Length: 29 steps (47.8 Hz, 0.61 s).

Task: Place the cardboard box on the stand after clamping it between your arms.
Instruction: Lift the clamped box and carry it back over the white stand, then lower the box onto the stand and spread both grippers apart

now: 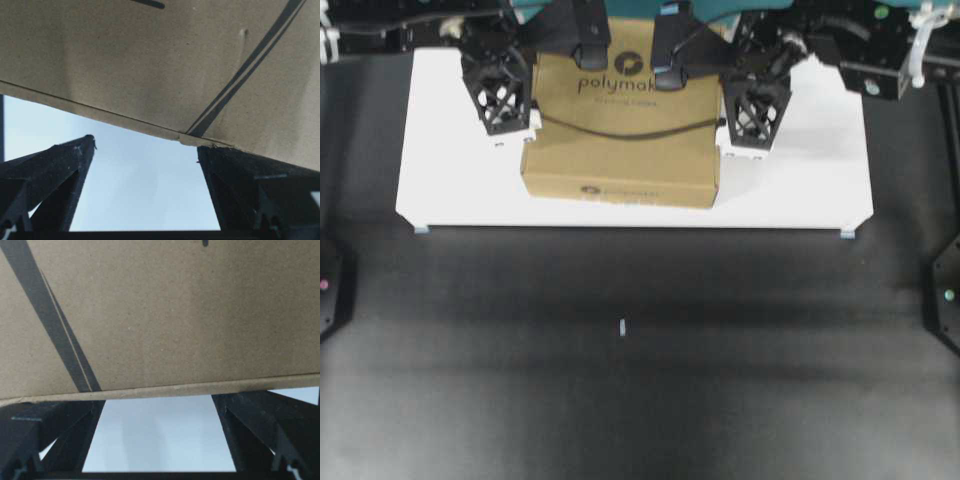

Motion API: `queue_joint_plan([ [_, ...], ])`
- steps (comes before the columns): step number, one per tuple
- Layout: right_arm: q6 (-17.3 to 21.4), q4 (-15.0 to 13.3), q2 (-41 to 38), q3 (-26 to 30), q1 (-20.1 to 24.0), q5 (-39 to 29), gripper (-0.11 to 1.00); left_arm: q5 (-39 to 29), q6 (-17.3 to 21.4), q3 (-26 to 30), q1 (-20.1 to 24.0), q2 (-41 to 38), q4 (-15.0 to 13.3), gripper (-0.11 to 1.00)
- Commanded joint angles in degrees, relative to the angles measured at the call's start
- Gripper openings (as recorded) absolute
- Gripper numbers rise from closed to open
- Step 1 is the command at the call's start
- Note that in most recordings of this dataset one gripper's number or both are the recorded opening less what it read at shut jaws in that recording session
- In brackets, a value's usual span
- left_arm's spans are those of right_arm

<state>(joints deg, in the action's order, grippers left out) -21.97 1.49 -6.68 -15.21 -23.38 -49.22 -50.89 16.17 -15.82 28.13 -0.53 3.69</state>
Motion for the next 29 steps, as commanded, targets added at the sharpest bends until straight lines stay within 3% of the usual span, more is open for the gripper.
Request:
queue_joint_plan([
  [1,1.41,2.64,-1.14,0.79,1.67,5.63,0.80,5.71,-1.23,2.11,-2.20,-0.09,-0.97,0.82],
  [16,1.67,2.81,2.72,-4.39,0.53,5.63,0.79,4.75,-1.93,-4.48,-2.29,5.10,-0.97,0.82],
  [29,2.11,2.81,7.91,-9.93,-0.44,9.93,0.79,7.12,-1.23,-9.84,-2.11,10.72,-0.97,0.82],
])
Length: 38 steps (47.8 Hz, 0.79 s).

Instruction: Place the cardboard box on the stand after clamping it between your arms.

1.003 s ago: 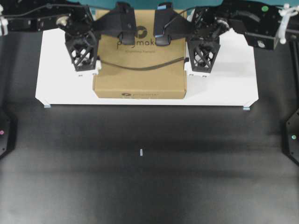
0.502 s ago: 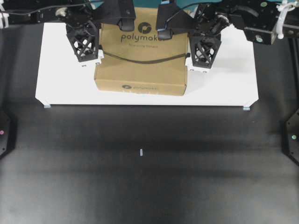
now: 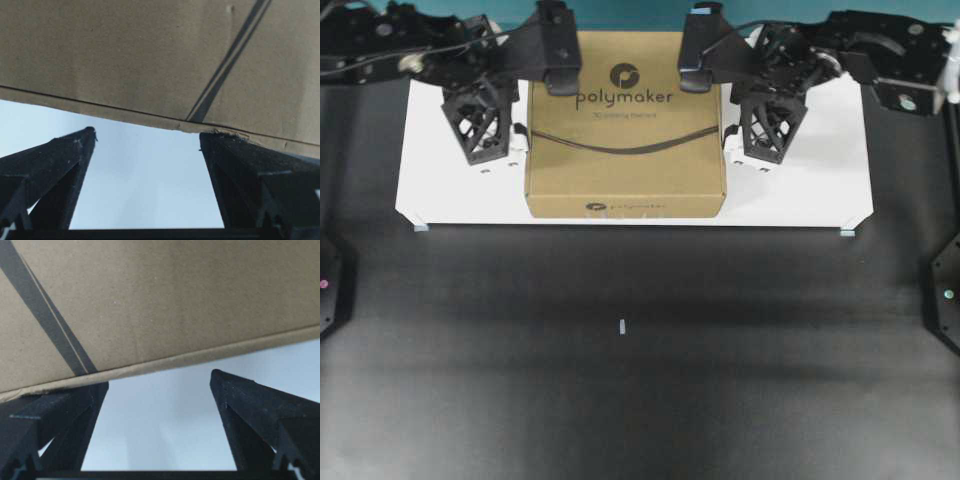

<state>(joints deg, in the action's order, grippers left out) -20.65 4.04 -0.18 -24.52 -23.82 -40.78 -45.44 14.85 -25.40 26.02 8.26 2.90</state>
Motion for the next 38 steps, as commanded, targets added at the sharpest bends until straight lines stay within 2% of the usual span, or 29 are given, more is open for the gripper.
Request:
queue_joint_plan([
  [1,0.97,0.44,1.76,-1.05,-0.18,1.93,0.80,2.11,0.09,-0.53,0.00,2.20,-0.18,0.82],
  [15,1.67,3.34,5.36,-2.99,-1.14,4.31,0.79,2.99,0.00,-2.90,0.62,5.10,-0.26,0.82],
  [24,2.72,6.86,10.11,-5.89,-0.09,4.66,0.79,1.93,-2.46,-5.80,0.00,12.66,-0.26,0.82],
  [32,4.48,8.61,16.00,-10.55,3.60,7.56,0.79,6.15,-4.75,-11.51,-4.66,22.59,-0.18,0.82],
  [38,7.56,9.23,21.09,-14.59,7.91,11.95,0.79,11.34,-6.50,-16.35,-9.49,30.23,-0.18,0.82],
])
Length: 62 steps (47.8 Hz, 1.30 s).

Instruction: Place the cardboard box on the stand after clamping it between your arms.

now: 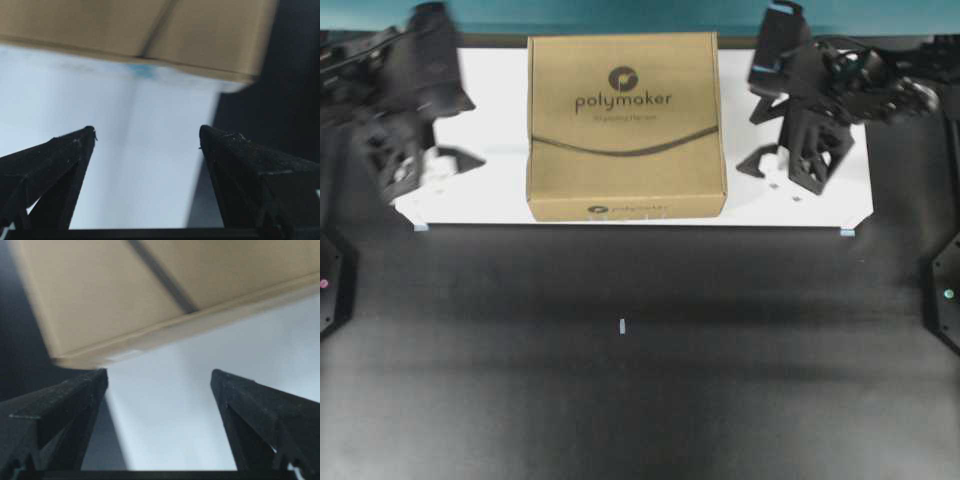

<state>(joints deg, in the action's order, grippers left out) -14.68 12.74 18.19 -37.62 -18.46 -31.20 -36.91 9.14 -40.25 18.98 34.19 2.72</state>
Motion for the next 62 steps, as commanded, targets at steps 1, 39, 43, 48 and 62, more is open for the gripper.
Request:
queue_joint_plan([
  [1,2.29,0.62,3.52,-2.11,3.34,3.16,0.79,3.52,-1.41,-2.02,-3.08,5.45,-0.09,0.82],
  [39,12.30,0.44,27.42,-22.15,26.72,24.26,0.79,18.19,-17.67,-19.16,-24.17,29.88,-0.09,0.79],
  [43,12.30,0.35,29.27,-23.29,27.16,24.52,0.79,18.37,-17.67,-19.42,-24.17,31.11,0.00,0.79],
  [48,12.39,0.35,31.64,-24.79,27.07,24.79,0.79,18.54,-17.40,-19.42,-24.17,31.46,-0.09,0.79],
  [62,12.48,0.35,38.32,-28.04,27.16,26.54,0.79,18.63,-17.31,-19.51,-24.17,31.46,-0.09,0.79],
])
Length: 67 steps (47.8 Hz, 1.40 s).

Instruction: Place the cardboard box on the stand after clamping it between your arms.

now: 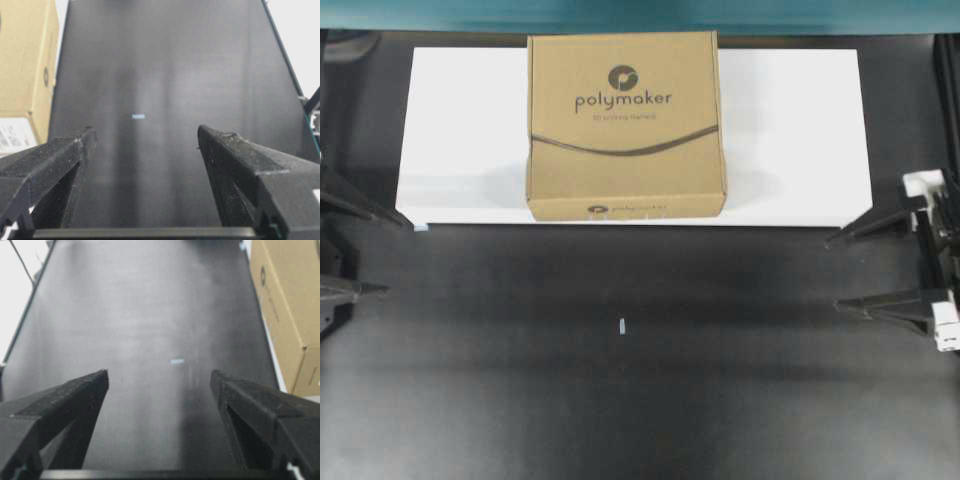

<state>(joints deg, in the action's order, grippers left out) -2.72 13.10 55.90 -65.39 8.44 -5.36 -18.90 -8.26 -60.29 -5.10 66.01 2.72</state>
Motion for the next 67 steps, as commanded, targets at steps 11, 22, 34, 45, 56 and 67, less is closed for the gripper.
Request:
queue_joint_plan([
  [11,0.53,0.00,2.46,-1.41,0.18,0.79,0.79,0.97,0.26,0.53,-0.09,-0.44,-0.09,0.79],
  [22,0.62,0.00,2.81,-2.11,-0.26,0.70,0.79,1.14,0.26,0.44,0.00,-0.35,-0.09,0.79],
  [34,0.70,0.00,3.78,-3.25,-1.67,0.79,0.79,1.76,0.09,-0.79,0.00,0.26,-0.09,0.79],
  [45,0.70,0.00,5.63,-4.39,-1.93,0.79,0.79,5.01,0.18,-0.88,0.00,-0.09,0.00,0.79],
  [56,0.62,0.00,6.59,-5.10,-2.02,0.79,0.79,5.19,-0.53,-1.14,0.00,-0.35,0.00,0.79],
  [67,0.44,0.00,6.68,-5.27,-2.02,0.70,0.79,5.27,-0.53,-1.23,0.00,-0.35,-0.09,0.79],
])
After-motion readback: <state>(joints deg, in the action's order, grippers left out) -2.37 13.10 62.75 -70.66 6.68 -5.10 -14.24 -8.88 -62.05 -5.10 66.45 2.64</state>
